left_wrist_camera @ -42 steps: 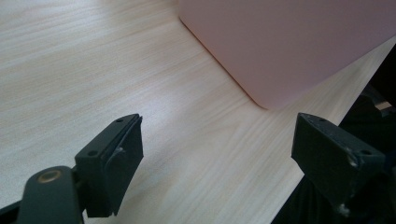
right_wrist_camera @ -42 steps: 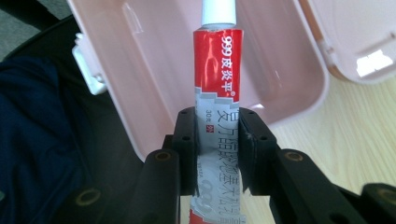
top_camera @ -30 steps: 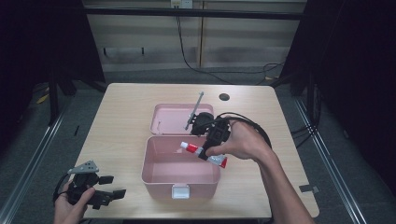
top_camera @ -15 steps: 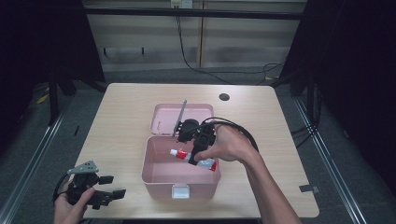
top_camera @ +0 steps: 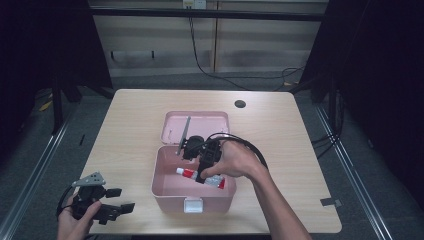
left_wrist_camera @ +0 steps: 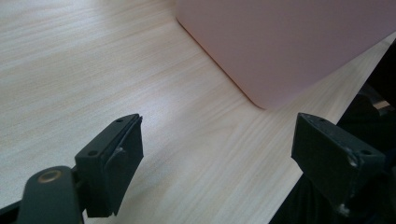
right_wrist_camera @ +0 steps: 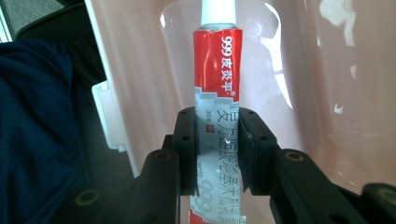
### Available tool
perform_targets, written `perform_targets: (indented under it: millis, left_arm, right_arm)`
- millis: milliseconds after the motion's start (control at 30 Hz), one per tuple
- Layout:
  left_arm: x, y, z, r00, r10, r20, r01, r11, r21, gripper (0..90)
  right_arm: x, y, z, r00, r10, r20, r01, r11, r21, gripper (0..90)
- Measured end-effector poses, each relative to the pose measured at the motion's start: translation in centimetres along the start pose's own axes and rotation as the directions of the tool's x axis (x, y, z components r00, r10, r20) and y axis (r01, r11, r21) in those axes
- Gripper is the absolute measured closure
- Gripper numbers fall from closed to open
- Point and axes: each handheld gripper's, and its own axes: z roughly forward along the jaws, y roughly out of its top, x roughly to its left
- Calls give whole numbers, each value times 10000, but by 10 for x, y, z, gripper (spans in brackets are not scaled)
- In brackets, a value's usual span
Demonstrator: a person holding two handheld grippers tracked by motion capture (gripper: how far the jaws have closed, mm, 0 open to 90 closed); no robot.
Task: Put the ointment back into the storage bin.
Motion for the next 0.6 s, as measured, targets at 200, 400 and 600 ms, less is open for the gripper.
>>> perform_targets:
  millis: [200,400,600]
  left_arm:
    - [0,0,0,10000,8,0,-8,10000,-2,165]
    - [0,0,0,10000,12,-1,-12,10000,1,166]
    - [0,0,0,10000,9,4,-9,10000,11,166]
  right_arm:
    - [-3,2,11,9999,-24,-115,25,9999,103,712]
    - [-5,2,21,9994,-223,-283,229,9995,218,712]
    - [-2,6,34,9986,-293,-443,312,9986,417,712]
